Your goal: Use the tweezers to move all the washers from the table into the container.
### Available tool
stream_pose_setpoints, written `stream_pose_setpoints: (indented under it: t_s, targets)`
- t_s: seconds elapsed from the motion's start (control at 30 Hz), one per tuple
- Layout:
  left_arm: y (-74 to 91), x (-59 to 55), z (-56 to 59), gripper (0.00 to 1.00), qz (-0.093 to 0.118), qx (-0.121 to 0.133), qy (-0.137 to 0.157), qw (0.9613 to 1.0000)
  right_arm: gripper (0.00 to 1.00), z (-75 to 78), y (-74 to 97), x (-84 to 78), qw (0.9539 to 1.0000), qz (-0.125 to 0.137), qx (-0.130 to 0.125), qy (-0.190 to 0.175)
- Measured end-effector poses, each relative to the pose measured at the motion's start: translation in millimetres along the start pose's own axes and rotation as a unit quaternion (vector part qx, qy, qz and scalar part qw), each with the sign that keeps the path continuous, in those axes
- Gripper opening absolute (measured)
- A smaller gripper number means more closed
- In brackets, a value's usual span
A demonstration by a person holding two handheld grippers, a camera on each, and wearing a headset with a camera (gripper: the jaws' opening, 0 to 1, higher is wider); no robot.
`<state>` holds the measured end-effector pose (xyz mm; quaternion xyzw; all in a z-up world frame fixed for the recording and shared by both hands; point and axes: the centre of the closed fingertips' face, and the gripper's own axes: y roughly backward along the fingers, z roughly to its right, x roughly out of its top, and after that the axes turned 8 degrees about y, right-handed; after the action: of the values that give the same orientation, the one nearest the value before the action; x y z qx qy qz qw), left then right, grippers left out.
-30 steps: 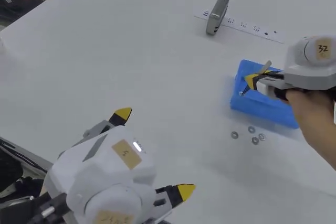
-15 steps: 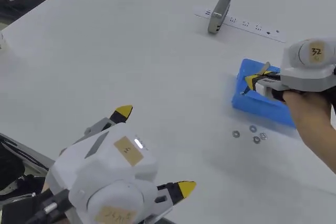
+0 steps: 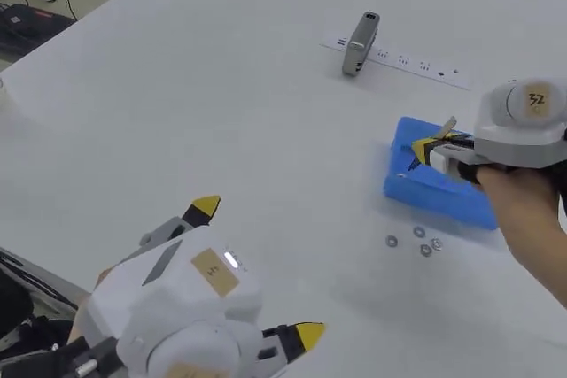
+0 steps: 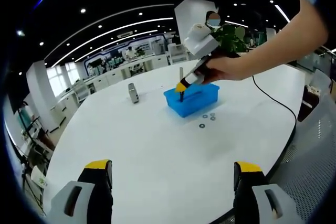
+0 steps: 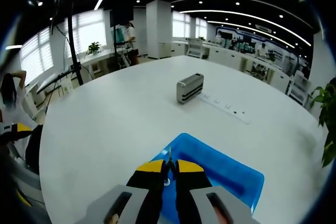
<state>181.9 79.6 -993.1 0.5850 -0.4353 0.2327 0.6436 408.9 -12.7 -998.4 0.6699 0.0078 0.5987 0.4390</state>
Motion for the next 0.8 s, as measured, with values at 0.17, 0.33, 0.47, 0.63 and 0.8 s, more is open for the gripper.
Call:
stream_pose_setpoints:
  t_s: [0.17, 0.33, 0.47, 0.63, 0.8]
  targets:
    - [0.4, 0.5, -0.6, 0.99, 0.002, 0.000, 0.003, 1.0000, 0.03, -5.6, 22.4, 11.1, 0.9997, 0.022, 0.003, -0.002]
    - [0.1, -0.4, -1.0, 0.99, 0.000, 0.000, 0.003, 1.0000, 0.03, -15.2, 42.9, 21.2, 0.9990, 0.043, 0.006, 0.008]
    - [0.2, 0.3, -0.5, 0.99, 0.000, 0.000, 0.004, 1.0000, 0.04, -25.6, 56.0, 28.2, 0.9973, 0.070, 0.020, -0.012]
    - [0.3, 0.3, 0.8, 0.99, -0.001, -0.001, -0.001, 1.0000, 0.04, -39.7, 61.2, 19.1, 0.9966, 0.070, 0.038, -0.021]
    - [0.5, 1.2, 1.8, 0.99, 0.000, -0.003, 0.002, 1.0000, 0.03, -51.9, 58.8, 3.2, 0.9969, 0.058, 0.050, -0.020]
